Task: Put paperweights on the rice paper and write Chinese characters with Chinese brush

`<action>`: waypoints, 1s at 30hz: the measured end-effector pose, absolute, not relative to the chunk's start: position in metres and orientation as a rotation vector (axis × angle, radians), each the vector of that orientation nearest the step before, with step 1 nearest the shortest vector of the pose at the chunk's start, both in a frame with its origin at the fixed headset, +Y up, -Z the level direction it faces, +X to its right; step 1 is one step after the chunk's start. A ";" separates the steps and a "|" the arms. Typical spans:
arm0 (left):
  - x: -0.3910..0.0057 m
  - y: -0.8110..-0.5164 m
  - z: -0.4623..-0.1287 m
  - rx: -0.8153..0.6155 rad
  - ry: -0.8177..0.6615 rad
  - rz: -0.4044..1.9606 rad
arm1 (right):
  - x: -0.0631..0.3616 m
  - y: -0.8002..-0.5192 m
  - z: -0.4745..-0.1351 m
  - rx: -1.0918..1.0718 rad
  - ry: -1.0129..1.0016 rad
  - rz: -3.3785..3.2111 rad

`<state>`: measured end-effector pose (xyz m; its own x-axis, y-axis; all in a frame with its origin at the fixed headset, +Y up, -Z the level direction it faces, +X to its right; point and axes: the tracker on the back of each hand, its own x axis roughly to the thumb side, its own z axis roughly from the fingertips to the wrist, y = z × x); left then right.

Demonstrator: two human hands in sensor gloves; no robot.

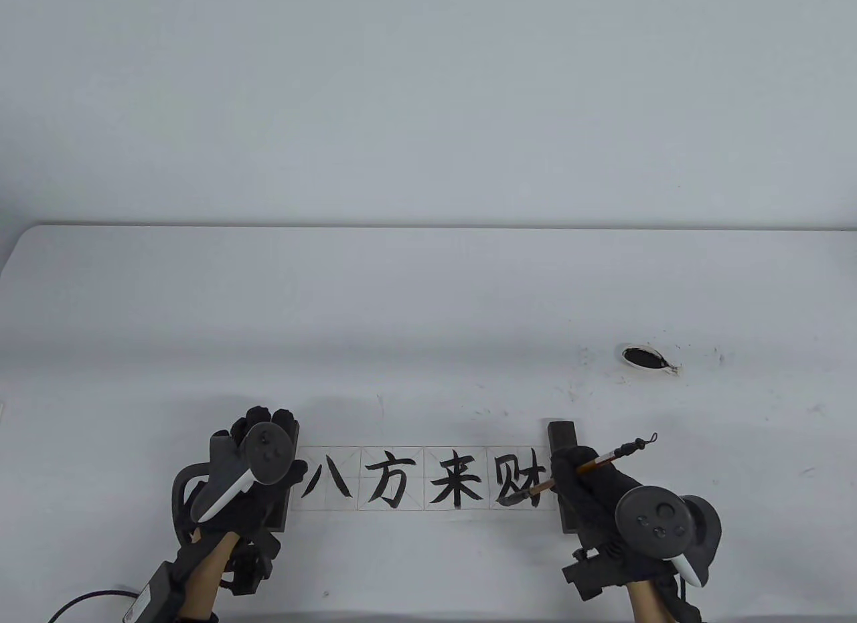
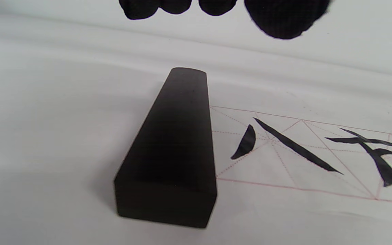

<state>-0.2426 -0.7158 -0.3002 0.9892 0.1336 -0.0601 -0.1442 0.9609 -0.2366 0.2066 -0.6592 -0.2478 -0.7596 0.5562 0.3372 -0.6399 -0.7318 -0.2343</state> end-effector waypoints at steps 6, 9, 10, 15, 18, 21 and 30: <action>-0.244 -0.716 -0.300 -0.238 0.051 0.148 | 0.215 -0.653 -0.246 0.296 -0.539 2.353; -0.246 -0.715 -0.300 -0.233 0.058 0.150 | 0.220 -0.648 -0.246 0.288 -0.614 2.299; -0.247 -0.714 -0.300 -0.229 0.063 0.149 | 0.221 -0.646 -0.246 0.295 -0.634 2.283; -0.252 -0.713 -0.300 -0.226 0.089 0.162 | 0.231 -0.626 -0.241 0.327 -0.715 2.230; -0.255 -0.713 -0.301 -0.226 0.102 0.168 | 0.237 -0.614 -0.239 0.340 -0.739 2.246; -0.258 -0.712 -0.301 -0.225 0.115 0.176 | 0.243 -0.601 -0.238 0.348 -0.778 2.273; -0.259 -0.712 -0.301 -0.215 0.120 0.175 | 0.257 -0.568 -0.238 0.332 -0.951 2.383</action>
